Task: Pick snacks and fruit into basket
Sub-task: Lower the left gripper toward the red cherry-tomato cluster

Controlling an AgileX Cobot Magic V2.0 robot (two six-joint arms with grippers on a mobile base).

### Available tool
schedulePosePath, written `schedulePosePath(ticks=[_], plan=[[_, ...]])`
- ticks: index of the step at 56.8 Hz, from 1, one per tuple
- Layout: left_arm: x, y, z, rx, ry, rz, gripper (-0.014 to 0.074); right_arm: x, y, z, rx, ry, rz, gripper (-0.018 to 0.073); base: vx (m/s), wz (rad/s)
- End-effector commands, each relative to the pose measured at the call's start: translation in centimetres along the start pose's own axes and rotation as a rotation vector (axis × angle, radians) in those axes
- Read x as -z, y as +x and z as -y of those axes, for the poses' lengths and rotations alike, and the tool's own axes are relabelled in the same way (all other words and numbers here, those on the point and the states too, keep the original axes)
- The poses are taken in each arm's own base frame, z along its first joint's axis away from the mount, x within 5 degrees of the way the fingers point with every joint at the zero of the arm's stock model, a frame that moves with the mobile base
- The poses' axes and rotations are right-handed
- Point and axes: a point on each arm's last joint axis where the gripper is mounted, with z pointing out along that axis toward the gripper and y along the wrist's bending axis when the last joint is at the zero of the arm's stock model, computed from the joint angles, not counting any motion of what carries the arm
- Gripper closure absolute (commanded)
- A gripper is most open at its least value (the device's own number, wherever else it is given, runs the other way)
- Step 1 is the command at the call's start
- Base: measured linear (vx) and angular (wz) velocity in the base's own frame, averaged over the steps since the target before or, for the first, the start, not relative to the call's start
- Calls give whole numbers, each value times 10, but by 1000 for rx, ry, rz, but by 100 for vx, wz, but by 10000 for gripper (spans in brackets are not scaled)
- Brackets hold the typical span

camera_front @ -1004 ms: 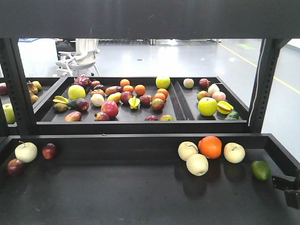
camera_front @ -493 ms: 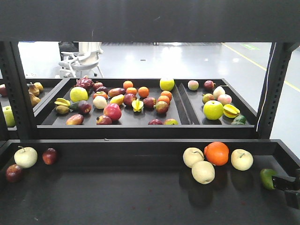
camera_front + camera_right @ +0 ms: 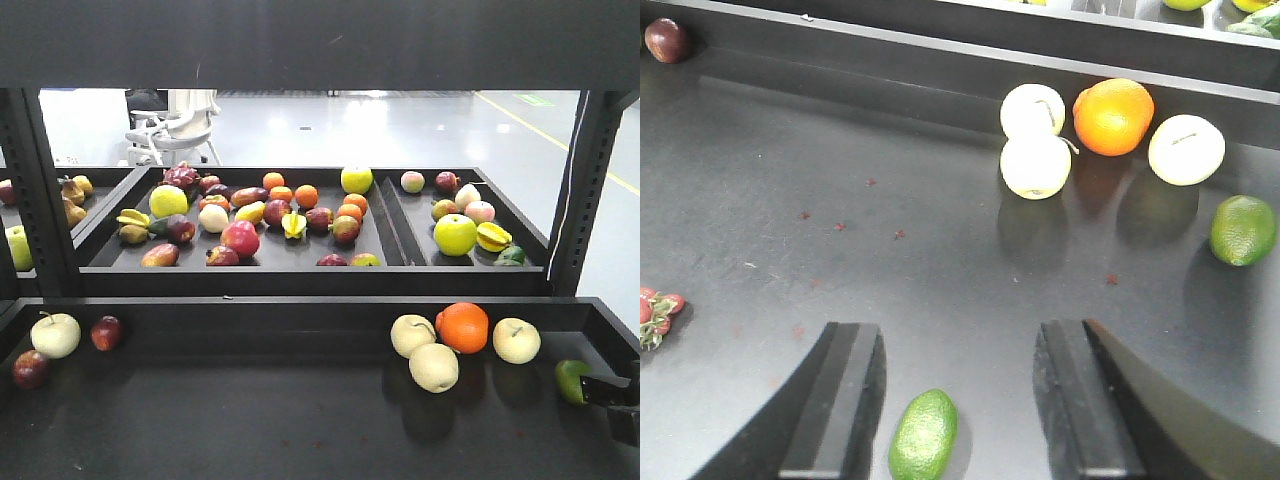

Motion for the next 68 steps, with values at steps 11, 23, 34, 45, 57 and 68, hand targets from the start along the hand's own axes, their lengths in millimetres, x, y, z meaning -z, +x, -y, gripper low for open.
schedulePosePath(ticks=[11,23,34,45,57,68], plan=[[5,-15,2,-6,26,90,101,10,-15,1,-2,32,95,163,0,0],[5,-15,2,-6,27,91,101,10,-15,1,-2,31,95,163,0,0],[5,-15,2,-6,28,94,101,10,-15,0,-12,22,94,163,0,0],[5,-15,2,-6,28,94,101,10,-16,-1,-44,2,110,163,0,0],[5,-15,2,-5,27,89,101,10,-16,-1,-46,1,111,163,0,0],[5,-17,3,-5,38,111,101,10,-16,-2,-47,-1,109,163,0,0]])
